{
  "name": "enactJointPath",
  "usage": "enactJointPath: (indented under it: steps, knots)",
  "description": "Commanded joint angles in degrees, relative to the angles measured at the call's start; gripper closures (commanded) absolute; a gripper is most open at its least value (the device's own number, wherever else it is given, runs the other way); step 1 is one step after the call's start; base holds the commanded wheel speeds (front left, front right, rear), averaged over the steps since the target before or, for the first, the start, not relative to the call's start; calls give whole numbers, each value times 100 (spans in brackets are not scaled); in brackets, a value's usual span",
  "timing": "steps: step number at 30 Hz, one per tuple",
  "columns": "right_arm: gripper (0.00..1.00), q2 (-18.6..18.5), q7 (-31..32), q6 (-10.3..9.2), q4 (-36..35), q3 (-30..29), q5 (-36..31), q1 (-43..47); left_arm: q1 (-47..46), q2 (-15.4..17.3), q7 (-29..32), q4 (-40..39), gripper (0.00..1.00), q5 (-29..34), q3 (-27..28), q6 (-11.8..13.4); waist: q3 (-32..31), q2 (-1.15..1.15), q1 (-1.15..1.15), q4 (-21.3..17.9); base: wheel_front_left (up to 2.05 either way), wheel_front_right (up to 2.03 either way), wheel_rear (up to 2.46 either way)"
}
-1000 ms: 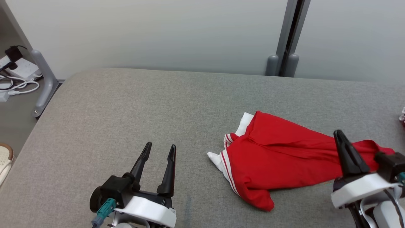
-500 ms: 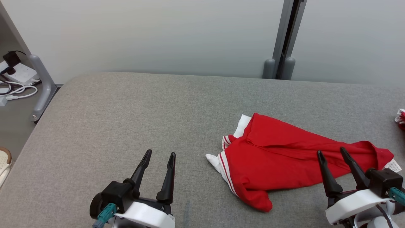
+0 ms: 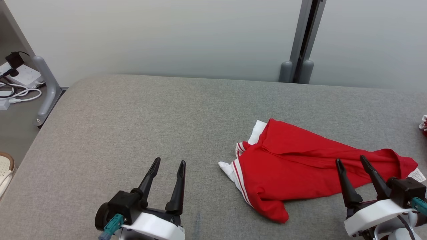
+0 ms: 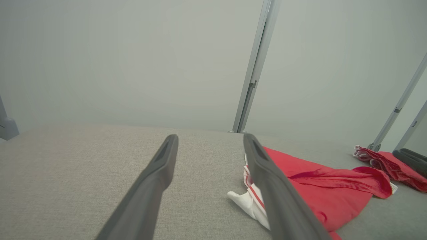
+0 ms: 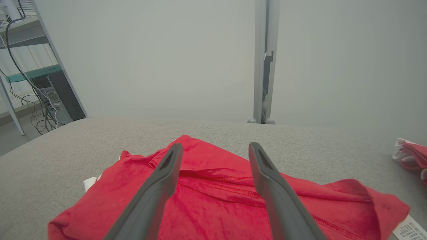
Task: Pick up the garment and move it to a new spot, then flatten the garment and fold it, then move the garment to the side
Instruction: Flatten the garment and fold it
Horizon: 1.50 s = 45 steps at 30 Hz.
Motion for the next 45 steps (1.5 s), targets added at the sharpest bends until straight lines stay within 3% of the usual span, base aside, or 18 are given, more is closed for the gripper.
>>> enactJointPath:
  steps: [1,6,15,27,34,35,36,45]
  knots:
    - [0,-32,-8,-2,14,-25,9,-14,-13,26,-16,-7,0,-6,5,20,9,0,0,4,0,0,0]
    - [0,-287,-8,-2,201,263,-379,-202,-73,27,-16,-34,0,-33,-66,35,107,0,0,39,0,0,0]
    - [0,-652,-7,-2,1175,1071,-914,-1187,-278,26,-16,-69,0,-114,-392,54,498,0,0,320,0,0,0]
    - [0,-1127,-8,-2,2585,2423,-753,-2339,-443,26,-16,-170,0,-302,-665,257,885,0,0,877,0,0,0]
    - [0,-1213,-8,-2,3020,2782,-591,-2657,-502,26,-16,-216,0,-306,-702,299,999,0,0,1024,0,0,0]
    - [36,-1222,-7,-2,3077,2796,-573,-2691,-515,26,-16,-223,0,-314,-709,305,1015,0,0,1033,0,0,0]
    - [96,-1230,-7,-2,3125,2806,-553,-2739,-531,26,-16,-229,0,-320,-717,304,1029,0,0,1040,0,0,0]
    - [100,-1230,-8,-2,3150,2679,-502,-2885,-596,26,-16,-269,0,-341,-706,370,1095,0,0,985,0,0,0]
